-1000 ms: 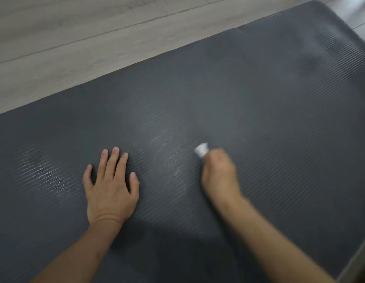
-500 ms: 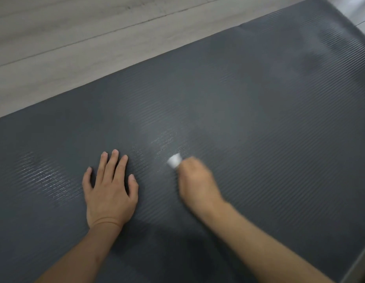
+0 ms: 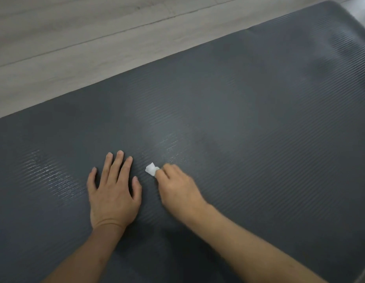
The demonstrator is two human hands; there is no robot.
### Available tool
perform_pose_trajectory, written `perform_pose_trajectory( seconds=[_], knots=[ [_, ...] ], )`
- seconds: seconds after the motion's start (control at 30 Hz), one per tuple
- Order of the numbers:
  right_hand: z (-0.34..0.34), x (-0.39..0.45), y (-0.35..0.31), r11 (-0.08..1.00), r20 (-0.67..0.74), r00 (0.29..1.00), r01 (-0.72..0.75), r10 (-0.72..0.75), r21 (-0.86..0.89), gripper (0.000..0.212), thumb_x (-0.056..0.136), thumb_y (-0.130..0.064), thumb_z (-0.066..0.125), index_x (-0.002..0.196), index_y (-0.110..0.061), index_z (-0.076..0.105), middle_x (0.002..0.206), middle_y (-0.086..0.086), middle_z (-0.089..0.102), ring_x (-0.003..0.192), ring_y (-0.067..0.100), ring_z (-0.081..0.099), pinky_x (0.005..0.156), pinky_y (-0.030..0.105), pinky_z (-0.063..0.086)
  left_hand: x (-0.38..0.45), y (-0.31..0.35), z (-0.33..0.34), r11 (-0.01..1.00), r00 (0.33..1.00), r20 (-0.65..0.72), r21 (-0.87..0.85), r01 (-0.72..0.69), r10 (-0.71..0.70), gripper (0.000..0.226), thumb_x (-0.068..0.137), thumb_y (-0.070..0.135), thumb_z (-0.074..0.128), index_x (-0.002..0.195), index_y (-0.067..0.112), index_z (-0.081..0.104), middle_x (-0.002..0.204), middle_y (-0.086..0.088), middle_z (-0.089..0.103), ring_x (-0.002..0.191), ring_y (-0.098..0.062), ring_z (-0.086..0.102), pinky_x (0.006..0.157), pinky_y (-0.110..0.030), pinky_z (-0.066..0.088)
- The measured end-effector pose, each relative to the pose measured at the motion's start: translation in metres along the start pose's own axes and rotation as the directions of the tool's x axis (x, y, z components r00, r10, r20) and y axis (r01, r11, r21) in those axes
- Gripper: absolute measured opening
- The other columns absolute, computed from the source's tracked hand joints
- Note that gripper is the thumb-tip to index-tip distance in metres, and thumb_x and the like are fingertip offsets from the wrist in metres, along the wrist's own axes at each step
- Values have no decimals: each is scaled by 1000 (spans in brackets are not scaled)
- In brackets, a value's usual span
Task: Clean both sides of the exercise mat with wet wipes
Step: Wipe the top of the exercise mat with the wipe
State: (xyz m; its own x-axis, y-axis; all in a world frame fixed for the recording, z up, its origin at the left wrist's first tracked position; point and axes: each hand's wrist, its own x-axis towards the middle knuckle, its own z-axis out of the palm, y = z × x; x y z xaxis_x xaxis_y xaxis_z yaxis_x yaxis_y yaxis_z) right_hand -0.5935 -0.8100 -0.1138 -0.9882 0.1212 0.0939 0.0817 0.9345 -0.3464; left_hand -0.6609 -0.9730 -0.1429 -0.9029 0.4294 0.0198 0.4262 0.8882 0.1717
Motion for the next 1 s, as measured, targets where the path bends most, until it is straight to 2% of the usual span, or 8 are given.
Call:
perform_pose_trajectory(
  seconds=[0.1,0.23,0.3,0.4,0.47,0.7,0.9,1.0],
  knots=[
    [-25,31,83,984,-135,981,-151,138,-92,9,85,-5,57,80,-10,51,81,13,54,72,34,53,60,42,43,0,1,0,1000,1000,-7,-12,-3,3,60,100,40,33,153,16,48,167,-2,33,158,-20,21,125,-57,18],
    [-62,66,163,781,-353,738,-624,575,-34,11,93,-8,50,89,0,55,94,25,58,82,45,57,70,47,42,1,1,1,1000,1000,-15,-7,-3,3,59,100,40,34,152,16,49,166,-2,34,157,-20,23,124,-57,20],
    [-39,69,111,835,-334,787,-550,518,0,10,92,-6,53,93,0,60,92,22,61,82,42,59,72,45,45,0,0,1,1000,1000,-15,-4,-5,5,59,99,40,34,152,16,50,166,-2,34,157,-20,23,124,-57,20],
    [5,40,6,994,-92,990,-105,107,31,9,83,-2,63,91,-6,59,85,13,58,77,33,57,67,39,47,1,-1,2,1000,1000,-15,-8,-4,4,59,99,39,33,151,17,51,166,-1,35,157,-19,24,124,-56,20],
    [5,33,2,994,3,994,106,-106,37,4,86,-7,57,87,-9,53,86,10,54,78,30,53,64,40,48,0,-1,1,1000,1000,-17,-12,-1,1,59,99,39,33,151,17,51,166,-1,36,157,-19,24,124,-56,21],
    [-46,90,132,869,-264,849,-491,458,-69,6,90,-3,50,87,0,55,91,23,57,81,43,56,65,42,36,1,0,1,1000,1000,-10,-10,5,-5,58,101,40,31,152,18,50,166,0,36,157,-18,23,125,-56,20],
    [2,55,13,990,56,989,137,-138,21,5,88,-4,53,89,-7,57,85,12,55,78,32,54,69,41,44,0,-1,2,1000,1000,-31,-13,5,-5,58,100,35,31,151,16,51,165,0,37,156,-18,25,124,-55,20],
    [-9,76,44,987,47,986,160,-158,-27,12,87,-2,59,83,-8,51,84,13,53,76,34,52,66,44,45,1,0,2,1000,1000,-28,-19,9,-9,58,100,36,31,151,17,51,165,0,37,156,-18,25,124,-55,20]
  ],
)
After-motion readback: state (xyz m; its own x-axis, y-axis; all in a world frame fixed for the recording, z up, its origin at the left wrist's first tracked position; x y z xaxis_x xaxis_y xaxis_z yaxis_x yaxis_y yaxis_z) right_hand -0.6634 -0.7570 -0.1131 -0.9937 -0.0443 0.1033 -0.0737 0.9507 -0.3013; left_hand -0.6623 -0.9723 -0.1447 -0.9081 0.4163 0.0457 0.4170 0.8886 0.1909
